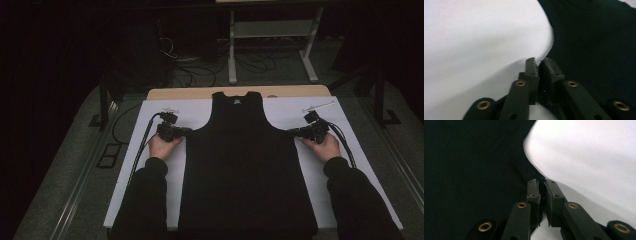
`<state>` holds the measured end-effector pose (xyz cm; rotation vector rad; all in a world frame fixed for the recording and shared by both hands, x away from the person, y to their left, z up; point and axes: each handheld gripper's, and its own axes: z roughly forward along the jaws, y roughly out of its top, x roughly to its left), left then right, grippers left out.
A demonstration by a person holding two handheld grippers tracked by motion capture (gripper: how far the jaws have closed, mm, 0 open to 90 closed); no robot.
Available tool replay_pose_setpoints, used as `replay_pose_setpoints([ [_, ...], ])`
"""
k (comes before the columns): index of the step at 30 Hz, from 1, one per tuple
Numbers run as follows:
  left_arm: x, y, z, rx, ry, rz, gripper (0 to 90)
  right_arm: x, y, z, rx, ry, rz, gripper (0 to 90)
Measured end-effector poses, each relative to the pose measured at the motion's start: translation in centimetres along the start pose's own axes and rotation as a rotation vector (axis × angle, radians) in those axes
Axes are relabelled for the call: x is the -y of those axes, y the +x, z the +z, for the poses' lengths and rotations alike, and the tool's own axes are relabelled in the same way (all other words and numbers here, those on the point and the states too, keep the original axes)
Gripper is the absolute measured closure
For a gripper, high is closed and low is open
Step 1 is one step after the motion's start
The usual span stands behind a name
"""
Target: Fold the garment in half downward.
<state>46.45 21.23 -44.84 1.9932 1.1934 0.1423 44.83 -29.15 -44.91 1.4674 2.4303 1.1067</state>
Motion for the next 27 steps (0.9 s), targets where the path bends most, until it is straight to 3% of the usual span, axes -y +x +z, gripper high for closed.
replay_pose_setpoints([
  [7, -0.1, -0.4, -0.8, -0.015, -0.001, 0.003, 87.0, 0.0, -0.3, -0.3, -0.035, -0.006, 0.025, 81.8],
  [12, 0.2, -0.5, -1.7, 0.004, -0.045, -0.023, 87.1, 0.2, -0.1, -0.8, -0.032, -0.025, 0.028, 82.2],
  [15, 0.2, -0.8, -2.1, 0.003, -0.047, -0.026, 87.2, 0.2, 0.4, -1.2, -0.029, -0.049, 0.023, 82.5],
  [27, 0.3, -2.4, -3.7, 0.074, -0.128, -0.038, 87.3, 1.0, 2.1, -2.7, -0.044, -0.089, 0.008, 82.7],
])
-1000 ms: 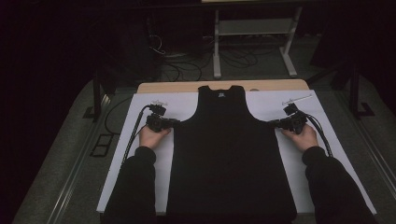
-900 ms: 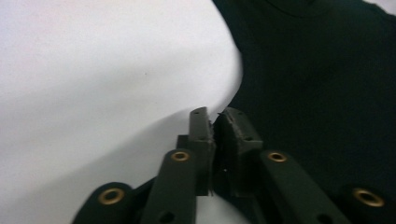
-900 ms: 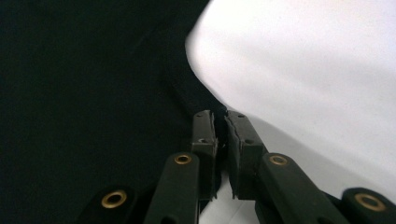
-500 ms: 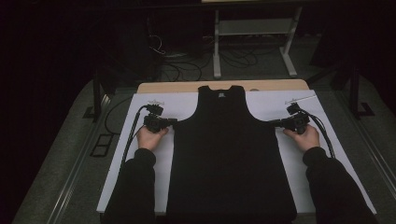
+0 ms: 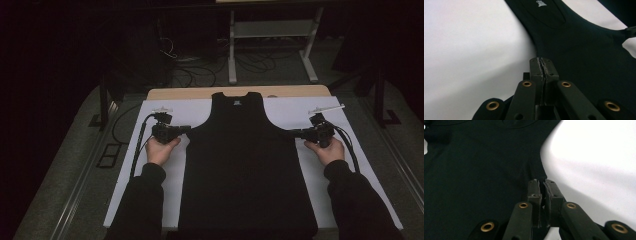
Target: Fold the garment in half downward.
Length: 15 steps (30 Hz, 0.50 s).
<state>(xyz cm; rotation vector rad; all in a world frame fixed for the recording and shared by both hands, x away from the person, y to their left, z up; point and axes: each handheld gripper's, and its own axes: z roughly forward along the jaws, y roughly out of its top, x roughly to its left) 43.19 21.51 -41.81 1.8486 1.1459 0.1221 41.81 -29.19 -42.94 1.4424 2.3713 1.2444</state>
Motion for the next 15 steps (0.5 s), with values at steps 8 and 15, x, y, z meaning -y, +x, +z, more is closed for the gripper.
replay_pose_setpoints([
  [8, 0.4, -0.9, -0.9, 0.024, -0.015, 0.007, 87.3, 0.6, 0.4, -0.7, -0.015, -0.012, 0.014, 82.6],
  [15, 1.0, -0.5, -1.5, 0.028, -0.018, -0.012, 87.1, 1.1, 0.9, -1.6, -0.029, -0.034, 0.019, 82.5],
])
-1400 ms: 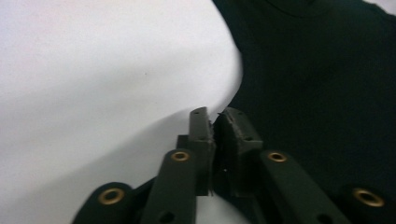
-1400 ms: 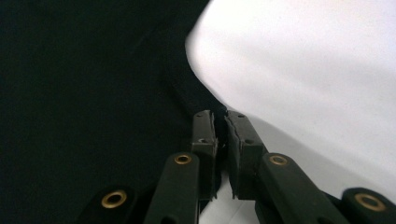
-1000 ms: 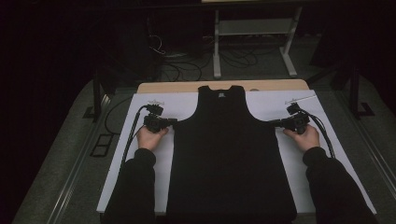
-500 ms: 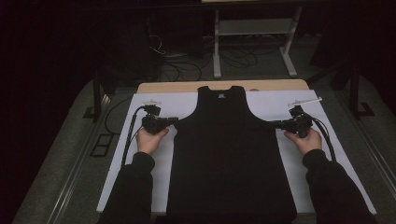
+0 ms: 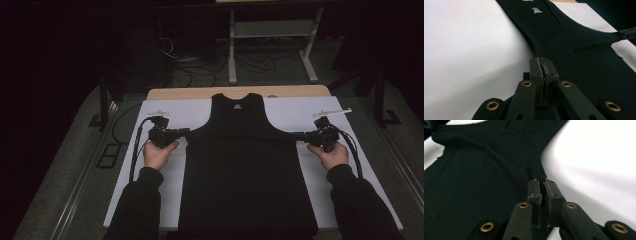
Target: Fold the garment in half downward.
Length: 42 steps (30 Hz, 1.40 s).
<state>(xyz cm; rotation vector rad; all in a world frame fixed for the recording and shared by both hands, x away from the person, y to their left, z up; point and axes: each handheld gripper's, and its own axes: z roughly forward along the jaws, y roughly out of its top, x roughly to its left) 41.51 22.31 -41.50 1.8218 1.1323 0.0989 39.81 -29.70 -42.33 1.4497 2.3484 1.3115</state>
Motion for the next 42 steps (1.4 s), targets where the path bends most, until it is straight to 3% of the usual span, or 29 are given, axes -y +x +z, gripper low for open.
replay_pose_setpoints([
  [8, 0.5, -0.4, -0.8, 0.026, -0.004, -0.003, 87.1, 0.5, 0.5, -0.9, 0.006, -0.012, 0.006, 82.5],
  [14, 0.7, -1.0, -1.7, 0.047, -0.033, -0.010, 87.1, 0.9, 0.8, -1.5, -0.001, -0.024, 0.011, 82.5],
  [28, 2.2, -1.4, -2.7, 0.046, 0.000, -0.005, 87.2, 2.0, 1.5, -2.8, -0.023, -0.039, 0.022, 82.4],
  [42, 3.4, -2.4, -3.5, 0.066, 0.030, 0.000, 87.1, 3.3, 2.2, -3.4, -0.029, -0.010, 0.037, 82.4],
])
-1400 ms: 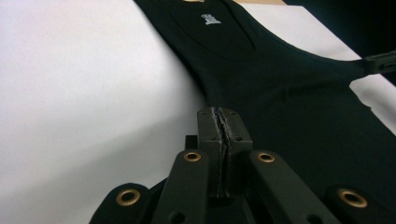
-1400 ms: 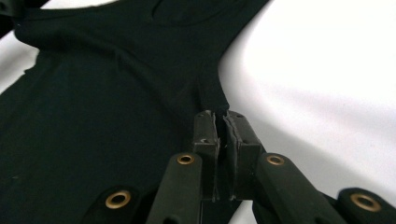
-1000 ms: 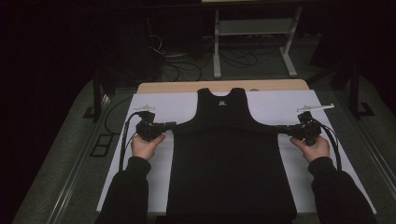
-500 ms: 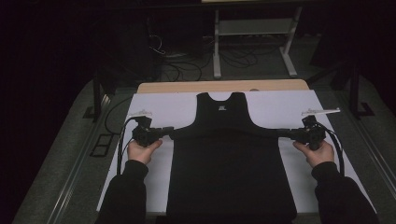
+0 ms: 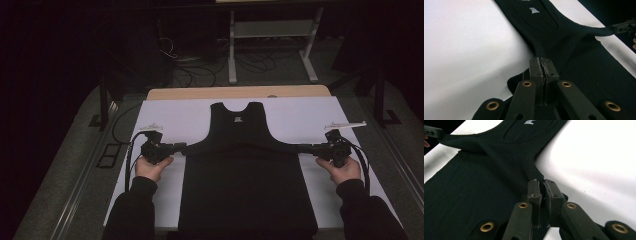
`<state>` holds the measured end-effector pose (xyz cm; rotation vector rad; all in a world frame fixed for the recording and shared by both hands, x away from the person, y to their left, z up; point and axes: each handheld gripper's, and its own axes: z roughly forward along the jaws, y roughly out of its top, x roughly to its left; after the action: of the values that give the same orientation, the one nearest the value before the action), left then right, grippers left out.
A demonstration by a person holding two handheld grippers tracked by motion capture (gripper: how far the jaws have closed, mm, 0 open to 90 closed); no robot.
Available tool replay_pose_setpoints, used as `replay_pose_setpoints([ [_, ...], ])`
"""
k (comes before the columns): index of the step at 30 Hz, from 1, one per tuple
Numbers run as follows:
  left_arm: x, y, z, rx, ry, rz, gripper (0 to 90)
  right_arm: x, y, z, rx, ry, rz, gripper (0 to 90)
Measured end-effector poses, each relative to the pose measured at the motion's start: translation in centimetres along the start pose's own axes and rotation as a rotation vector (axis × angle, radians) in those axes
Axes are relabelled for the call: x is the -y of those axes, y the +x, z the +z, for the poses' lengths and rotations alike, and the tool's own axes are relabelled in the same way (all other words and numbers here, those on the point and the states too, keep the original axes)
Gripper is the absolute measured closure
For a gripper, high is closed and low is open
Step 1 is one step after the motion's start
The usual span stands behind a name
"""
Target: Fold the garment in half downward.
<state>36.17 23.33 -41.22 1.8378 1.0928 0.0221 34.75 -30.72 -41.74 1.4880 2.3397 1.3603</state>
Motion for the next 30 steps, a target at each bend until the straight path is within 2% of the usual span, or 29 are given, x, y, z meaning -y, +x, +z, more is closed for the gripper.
replay_pose_setpoints([
  [7, 0.9, -0.5, -0.6, 0.001, 0.015, 0.005, 87.1, 0.9, 0.0, -0.5, -0.003, 0.005, 0.025, 82.4],
  [9, 1.2, -0.6, -0.7, 0.020, 0.030, 0.007, 87.2, 1.2, 0.0, -0.6, -0.004, 0.010, 0.036, 82.3],
  [12, 1.6, -1.0, -0.6, 0.015, 0.066, 0.028, 87.2, 1.7, 0.2, -0.8, -0.011, 0.005, 0.044, 82.4],
  [16, 2.1, -1.3, -0.5, 0.014, 0.089, 0.033, 87.2, 2.3, 0.3, -0.8, -0.010, 0.025, 0.055, 82.3],
  [17, 2.2, -1.3, -0.6, 0.011, 0.090, 0.030, 87.2, 2.4, 0.3, -0.7, -0.011, 0.045, 0.057, 82.3],
  [25, 3.0, -1.5, -0.6, 0.004, 0.121, 0.031, 87.2, 2.7, 0.5, -0.7, -0.017, 0.068, 0.059, 82.2],
  [30, 3.3, -1.6, -0.8, 0.003, 0.123, 0.025, 87.1, 3.1, 0.6, -0.7, -0.028, 0.092, 0.061, 82.2],
])
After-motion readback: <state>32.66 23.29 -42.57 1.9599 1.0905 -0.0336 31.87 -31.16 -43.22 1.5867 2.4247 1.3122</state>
